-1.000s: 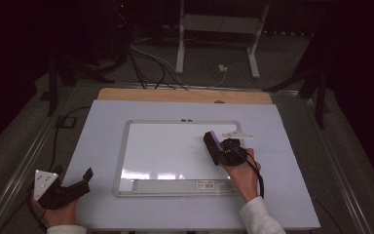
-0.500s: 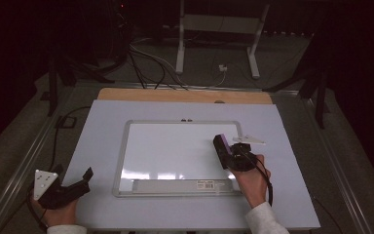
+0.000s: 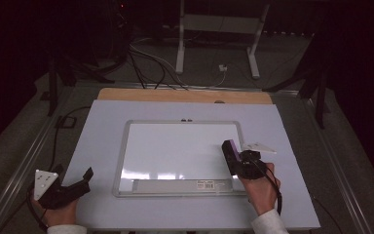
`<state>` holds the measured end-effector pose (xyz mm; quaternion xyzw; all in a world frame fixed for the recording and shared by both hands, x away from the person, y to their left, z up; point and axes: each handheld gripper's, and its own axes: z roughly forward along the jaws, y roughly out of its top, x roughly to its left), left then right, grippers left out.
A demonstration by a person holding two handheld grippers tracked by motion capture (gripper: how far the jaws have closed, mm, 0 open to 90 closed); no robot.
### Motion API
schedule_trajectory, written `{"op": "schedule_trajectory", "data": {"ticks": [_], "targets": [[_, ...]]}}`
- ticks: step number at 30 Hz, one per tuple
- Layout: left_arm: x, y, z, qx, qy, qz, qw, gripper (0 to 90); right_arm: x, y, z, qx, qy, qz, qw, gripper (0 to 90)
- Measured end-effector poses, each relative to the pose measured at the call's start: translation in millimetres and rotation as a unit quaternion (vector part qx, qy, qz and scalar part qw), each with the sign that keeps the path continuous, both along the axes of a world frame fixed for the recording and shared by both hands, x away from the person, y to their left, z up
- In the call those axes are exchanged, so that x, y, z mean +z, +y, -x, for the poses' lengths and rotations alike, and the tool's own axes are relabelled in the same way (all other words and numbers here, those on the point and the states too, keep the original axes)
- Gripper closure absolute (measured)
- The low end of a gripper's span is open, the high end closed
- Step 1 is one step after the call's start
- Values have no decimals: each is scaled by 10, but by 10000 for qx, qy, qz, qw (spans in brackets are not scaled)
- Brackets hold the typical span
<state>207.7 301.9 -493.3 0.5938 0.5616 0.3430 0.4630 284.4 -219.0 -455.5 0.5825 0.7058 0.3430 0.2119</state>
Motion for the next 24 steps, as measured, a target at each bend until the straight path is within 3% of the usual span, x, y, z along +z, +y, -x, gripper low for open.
{"op": "schedule_trajectory", "data": {"ticks": [8, 24], "targets": [[4, 0, 5, 26, -24, -3, 10000, 5, 2, -61, 118, -151, -48, 37, 9999, 628], [6, 2, 10, 47, -54, 12, 10000, 5, -135, -161, 247, -513, 94, 64, 9986, 628]]}}
